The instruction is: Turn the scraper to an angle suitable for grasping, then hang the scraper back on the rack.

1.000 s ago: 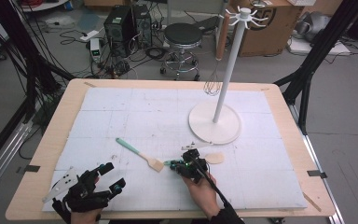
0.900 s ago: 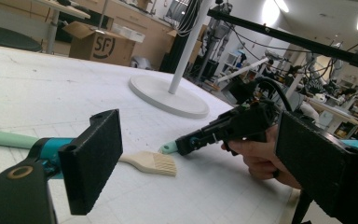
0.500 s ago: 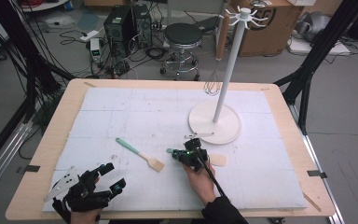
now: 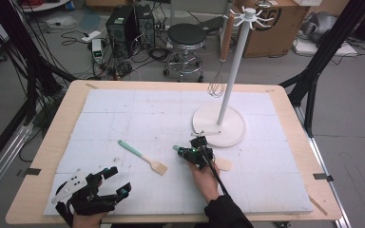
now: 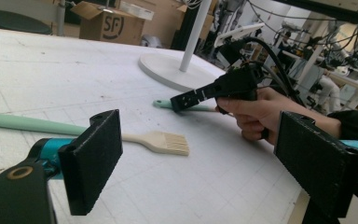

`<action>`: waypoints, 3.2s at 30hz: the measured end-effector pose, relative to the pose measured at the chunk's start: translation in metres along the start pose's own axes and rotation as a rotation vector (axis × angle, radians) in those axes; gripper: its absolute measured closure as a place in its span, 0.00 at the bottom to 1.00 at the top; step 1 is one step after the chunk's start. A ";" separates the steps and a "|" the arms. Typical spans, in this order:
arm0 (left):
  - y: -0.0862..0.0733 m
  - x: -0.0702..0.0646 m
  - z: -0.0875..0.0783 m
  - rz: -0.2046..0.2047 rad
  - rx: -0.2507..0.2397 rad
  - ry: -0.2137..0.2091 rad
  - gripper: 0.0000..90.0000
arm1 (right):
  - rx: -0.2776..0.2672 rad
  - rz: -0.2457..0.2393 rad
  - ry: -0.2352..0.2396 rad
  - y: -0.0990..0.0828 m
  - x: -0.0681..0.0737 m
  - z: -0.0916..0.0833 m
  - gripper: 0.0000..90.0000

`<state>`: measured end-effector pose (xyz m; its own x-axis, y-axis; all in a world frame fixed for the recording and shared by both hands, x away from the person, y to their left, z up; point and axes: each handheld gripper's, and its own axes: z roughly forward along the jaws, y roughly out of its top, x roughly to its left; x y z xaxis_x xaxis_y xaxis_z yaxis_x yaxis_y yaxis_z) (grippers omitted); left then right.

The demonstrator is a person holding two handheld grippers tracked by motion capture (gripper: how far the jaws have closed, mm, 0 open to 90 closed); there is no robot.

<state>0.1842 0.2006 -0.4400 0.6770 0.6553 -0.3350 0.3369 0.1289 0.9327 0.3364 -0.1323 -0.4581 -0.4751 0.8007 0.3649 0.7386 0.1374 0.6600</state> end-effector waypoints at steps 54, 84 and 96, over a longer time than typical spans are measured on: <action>-0.002 0.000 0.007 -0.024 0.008 -0.031 0.18 | 0.161 -0.396 -0.026 -0.009 -0.031 -0.049 0.75; -0.002 0.003 0.004 -0.033 0.000 -0.024 0.18 | 0.160 -0.304 0.038 -0.002 -0.044 -0.050 0.90; -0.002 0.003 0.004 -0.033 -0.004 -0.024 0.18 | -0.053 -0.139 0.222 -0.001 -0.060 -0.076 0.90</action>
<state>0.1877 0.1993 -0.4430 0.6814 0.6325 -0.3684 0.3566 0.1527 0.9217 0.3275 -0.2249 -0.4304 -0.6678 0.6279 0.3998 0.6356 0.2014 0.7453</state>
